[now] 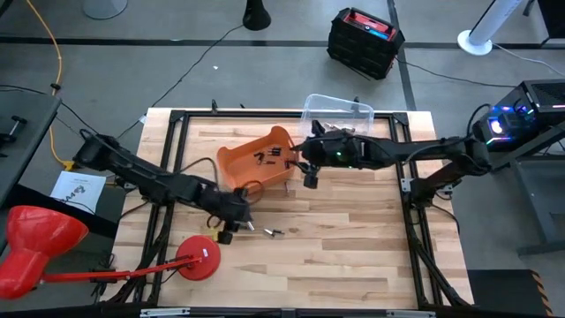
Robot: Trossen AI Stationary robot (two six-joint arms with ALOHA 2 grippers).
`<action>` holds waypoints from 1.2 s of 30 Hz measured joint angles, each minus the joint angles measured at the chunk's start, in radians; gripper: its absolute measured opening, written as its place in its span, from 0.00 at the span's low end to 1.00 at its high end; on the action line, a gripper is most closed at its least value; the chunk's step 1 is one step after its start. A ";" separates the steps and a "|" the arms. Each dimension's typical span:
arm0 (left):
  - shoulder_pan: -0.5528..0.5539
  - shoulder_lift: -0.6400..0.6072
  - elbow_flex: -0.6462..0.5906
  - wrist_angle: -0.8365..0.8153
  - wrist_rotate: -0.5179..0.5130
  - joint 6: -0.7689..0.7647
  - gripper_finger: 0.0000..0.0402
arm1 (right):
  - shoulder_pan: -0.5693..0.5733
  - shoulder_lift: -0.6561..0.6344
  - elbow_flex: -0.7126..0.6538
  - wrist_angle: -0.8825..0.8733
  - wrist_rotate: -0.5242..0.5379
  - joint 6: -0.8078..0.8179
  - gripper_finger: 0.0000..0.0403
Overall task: Sort batteries
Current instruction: Put the silver battery into the transparent bin
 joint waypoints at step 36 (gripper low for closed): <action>0.050 0.367 0.054 0.027 -0.015 0.386 0.19 | 0.062 -0.036 0.000 -0.118 0.002 0.023 0.41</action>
